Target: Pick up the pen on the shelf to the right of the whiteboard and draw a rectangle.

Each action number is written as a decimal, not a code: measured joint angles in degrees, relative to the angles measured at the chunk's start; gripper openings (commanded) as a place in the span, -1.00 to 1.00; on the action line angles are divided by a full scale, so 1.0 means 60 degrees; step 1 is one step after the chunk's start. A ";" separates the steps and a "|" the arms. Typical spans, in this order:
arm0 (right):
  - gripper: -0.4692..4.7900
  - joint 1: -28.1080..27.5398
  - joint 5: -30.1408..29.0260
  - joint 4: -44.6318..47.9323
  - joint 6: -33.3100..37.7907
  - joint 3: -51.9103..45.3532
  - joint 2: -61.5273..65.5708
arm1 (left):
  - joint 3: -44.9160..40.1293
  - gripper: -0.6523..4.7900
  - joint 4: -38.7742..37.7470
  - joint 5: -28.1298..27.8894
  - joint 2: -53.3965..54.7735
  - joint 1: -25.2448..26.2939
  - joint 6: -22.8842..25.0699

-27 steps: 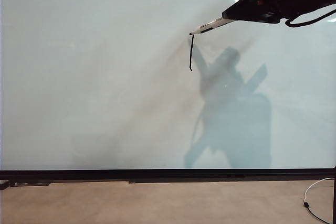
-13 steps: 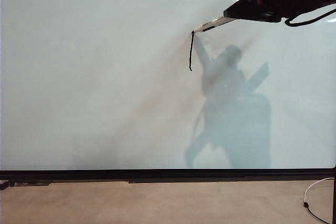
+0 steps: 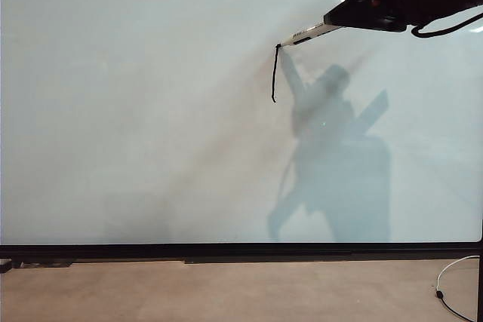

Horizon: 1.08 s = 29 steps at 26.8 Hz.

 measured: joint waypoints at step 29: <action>-0.85 -0.0423 0.0550 -0.0361 -0.0036 -0.0554 -0.0911 | 0.0000 -0.78 0.0000 0.0000 0.0000 0.0000 0.0000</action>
